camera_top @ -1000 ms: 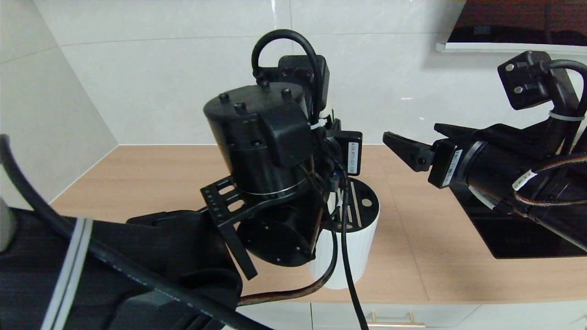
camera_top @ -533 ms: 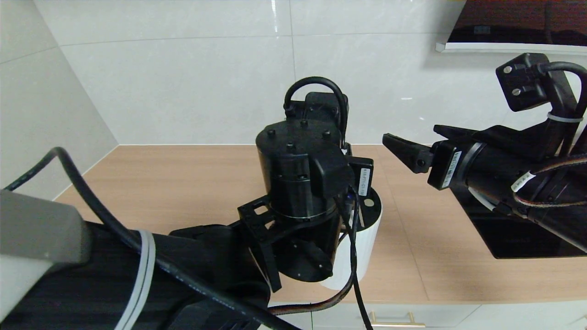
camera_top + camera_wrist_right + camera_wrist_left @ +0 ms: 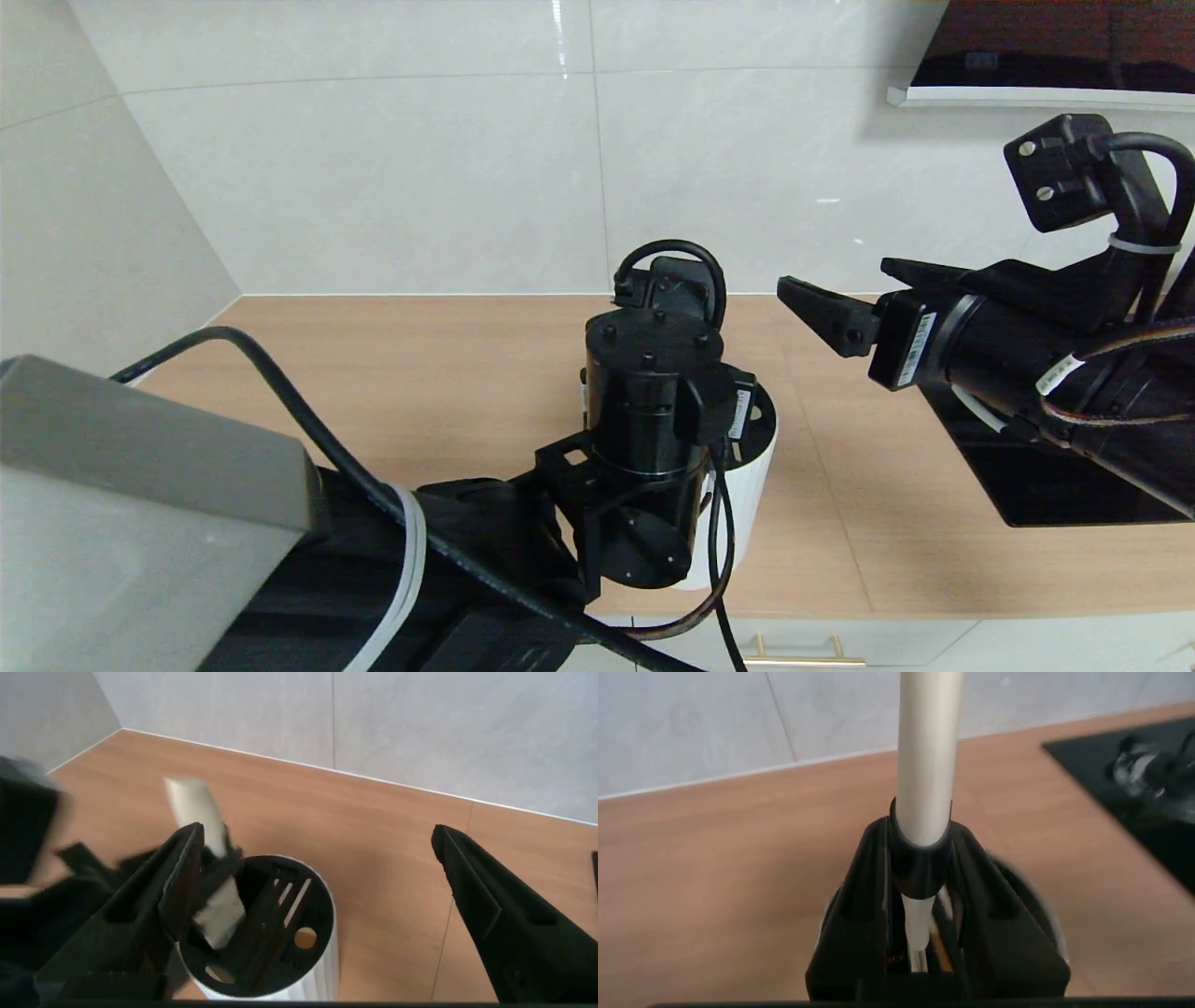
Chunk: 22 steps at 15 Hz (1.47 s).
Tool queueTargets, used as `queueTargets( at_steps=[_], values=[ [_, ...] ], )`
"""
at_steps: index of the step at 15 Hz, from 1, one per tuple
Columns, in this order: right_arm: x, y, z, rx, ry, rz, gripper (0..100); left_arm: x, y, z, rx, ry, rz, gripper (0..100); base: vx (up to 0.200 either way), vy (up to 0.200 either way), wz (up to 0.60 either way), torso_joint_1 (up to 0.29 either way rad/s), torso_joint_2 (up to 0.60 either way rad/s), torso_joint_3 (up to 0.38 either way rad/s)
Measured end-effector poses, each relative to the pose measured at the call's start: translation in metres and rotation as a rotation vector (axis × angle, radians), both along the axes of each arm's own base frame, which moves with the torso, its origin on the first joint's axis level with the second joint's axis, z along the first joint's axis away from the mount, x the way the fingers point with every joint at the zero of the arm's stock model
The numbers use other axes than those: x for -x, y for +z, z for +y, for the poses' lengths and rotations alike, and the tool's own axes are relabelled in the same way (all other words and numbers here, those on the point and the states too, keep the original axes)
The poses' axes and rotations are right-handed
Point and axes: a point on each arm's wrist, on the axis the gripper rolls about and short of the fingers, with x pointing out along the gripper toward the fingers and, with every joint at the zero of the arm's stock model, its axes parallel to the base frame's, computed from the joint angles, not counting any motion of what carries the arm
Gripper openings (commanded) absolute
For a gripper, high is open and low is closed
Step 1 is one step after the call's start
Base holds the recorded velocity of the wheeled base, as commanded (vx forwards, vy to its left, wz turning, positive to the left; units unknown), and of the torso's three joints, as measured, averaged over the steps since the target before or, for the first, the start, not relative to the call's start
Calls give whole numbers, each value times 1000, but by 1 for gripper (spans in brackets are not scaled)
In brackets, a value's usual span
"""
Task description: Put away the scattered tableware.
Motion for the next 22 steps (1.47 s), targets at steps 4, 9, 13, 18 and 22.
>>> queueTargets(
  at_steps=[4,9,13,18,22],
  values=[
    [0,-1,0,3,0,3,100,-1,-9,1,-20,3,17,100,0,0,0,0,0,0],
    [0,-2,0,5,0,5,100,0,-4,3,11,3,9,100,0,0,0,0,0,0],
    [0,-1,0,0,-1,0,100,13,29,19,146,-36,-76,100,0,0,0,0,0,0],
    [7,4,-21,-23,-53,-23,100,32,84,105,253,-18,-195,100,0,0,0,0,0,0],
    [50,-16,-72,-13,-135,-31,100,68,111,199,265,147,-257,100,0,0,0,0,0,0]
  ],
)
